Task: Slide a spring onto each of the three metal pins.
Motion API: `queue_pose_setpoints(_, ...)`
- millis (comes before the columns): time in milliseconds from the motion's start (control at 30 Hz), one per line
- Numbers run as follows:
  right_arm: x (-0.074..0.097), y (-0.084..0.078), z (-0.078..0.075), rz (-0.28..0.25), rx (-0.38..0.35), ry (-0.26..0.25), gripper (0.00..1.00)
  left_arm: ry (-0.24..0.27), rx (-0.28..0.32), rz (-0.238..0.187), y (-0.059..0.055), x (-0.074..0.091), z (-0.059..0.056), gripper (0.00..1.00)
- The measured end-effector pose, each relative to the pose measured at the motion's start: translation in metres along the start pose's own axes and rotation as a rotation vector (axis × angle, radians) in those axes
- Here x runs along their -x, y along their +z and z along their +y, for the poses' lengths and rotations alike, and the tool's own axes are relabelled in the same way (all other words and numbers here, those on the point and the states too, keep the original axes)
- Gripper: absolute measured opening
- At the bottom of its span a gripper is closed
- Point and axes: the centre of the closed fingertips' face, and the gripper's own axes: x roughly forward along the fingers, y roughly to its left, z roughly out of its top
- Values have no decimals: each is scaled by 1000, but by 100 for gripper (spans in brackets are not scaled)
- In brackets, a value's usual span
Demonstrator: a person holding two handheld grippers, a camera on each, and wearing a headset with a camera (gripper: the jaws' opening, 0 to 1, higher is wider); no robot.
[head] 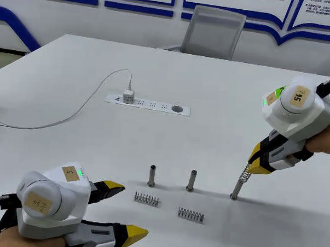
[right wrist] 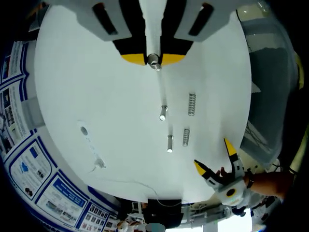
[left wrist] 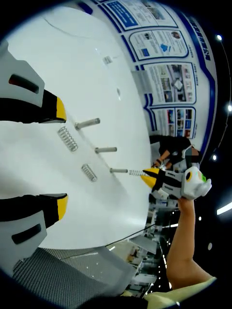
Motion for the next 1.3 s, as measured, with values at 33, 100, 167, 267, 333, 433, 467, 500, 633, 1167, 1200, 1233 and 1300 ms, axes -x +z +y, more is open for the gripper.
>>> queue_pose_setpoints(33, -1, 0, 0, 3, 2, 0, 11, 0, 1, -1, 0, 0, 0, 60)
queue_pose_setpoints(100, -2, -1, 0, 7, 4, 3, 11, 2, 1, 0, 0, 0, 0, 60)
queue_pose_setpoints(167, -3, -1, -1, 11, 6, 4, 11, 2, 2, 1, -1, 0, 1, 60)
queue_pose_setpoints(267, -6, 1, -1, 10, 4, 10, 11, 3, 4, 0, -1, 0, 1, 59)
queue_pose_setpoints(333, -8, 1, 0, 16, 7, 14, 11, 4, 5, 1, -1, 0, 1, 59)
queue_pose_setpoints(433, -12, -1, 0, 33, 10, 20, 11, 4, 5, 2, -2, 1, 0, 59)
queue_pose_setpoints(467, -13, -2, 0, 36, 9, 21, 11, 3, 5, 3, -2, 1, 0, 59)
queue_pose_setpoints(500, -15, -3, 0, 42, 10, 23, 11, 3, 5, 4, -2, 1, 0, 59)
queue_pose_setpoints(633, -21, -4, 0, 55, 10, 30, 11, 2, 5, 6, -2, 1, 0, 59)
queue_pose_setpoints(1167, -48, -17, 1, 95, -32, 47, 12, 1, 3, 11, -2, 2, -1, 59)
queue_pose_setpoints(1200, -49, -17, 1, 95, -35, 48, 12, 2, 3, 12, -2, 2, -1, 59)
queue_pose_setpoints(1233, -51, -18, 0, 94, -40, 46, 12, 2, 3, 12, -2, 2, -1, 59)
queue_pose_setpoints(1300, -53, -20, 0, 97, -46, 48, 12, 2, 3, 12, -2, 3, -1, 59)
